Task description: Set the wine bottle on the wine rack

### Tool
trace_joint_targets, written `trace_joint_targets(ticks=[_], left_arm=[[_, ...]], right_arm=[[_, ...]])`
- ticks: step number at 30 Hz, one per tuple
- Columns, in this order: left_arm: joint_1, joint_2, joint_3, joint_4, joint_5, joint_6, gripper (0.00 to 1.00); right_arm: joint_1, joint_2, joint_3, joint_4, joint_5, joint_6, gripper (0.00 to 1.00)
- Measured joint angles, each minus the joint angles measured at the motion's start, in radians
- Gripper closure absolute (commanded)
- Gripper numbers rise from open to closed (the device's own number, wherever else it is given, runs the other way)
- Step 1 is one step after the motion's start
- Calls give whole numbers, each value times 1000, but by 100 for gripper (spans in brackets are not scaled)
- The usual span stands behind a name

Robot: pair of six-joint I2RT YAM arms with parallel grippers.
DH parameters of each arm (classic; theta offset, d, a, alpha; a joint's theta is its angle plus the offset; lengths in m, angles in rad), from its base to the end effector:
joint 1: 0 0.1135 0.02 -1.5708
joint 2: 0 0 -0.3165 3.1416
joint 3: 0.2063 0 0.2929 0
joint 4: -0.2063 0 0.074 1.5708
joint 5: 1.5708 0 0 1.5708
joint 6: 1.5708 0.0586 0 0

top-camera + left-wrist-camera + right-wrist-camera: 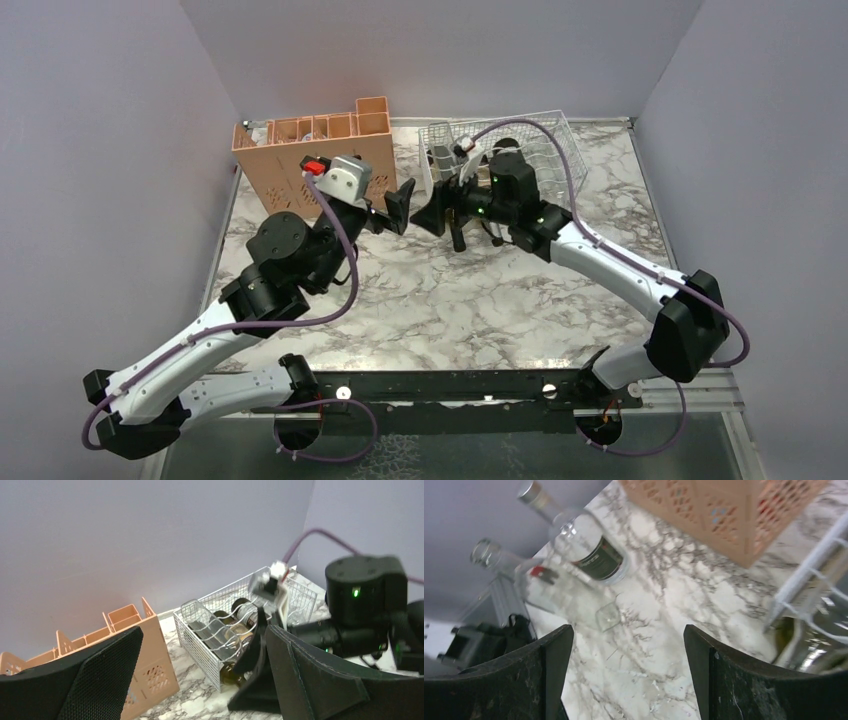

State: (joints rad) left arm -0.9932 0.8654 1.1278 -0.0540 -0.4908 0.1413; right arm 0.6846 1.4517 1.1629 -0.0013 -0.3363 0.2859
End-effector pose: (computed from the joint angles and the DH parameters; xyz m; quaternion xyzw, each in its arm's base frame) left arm 0.1318 -0.1517 0.5128 0.1691 0.6166 -0.1720 0.7494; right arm 0.2963 0.2668 0.3666 -0.2546 0.7551 0.3935 0.4585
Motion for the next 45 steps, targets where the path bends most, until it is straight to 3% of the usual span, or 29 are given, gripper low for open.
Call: trace_joint_targets(ticks=[9,20,31,40,45], left_arm=[[0,-29,56,13,-1,-26,1],[0,-73,60,29,-29,-68,1],[0,-99,83,21,-42,-77,1],[0,-92,86,6,-53,-74,1],[0,-100,82,11,-55,-74,1]], right_arm=[[194,53,-75,208,-97,-43,17],[339,305,145,275,-16,-71,19],[376,436,351,218,7,-162,40],[421,447,355,184,91,-258,77],[424,393,273,229,160,-278,89]])
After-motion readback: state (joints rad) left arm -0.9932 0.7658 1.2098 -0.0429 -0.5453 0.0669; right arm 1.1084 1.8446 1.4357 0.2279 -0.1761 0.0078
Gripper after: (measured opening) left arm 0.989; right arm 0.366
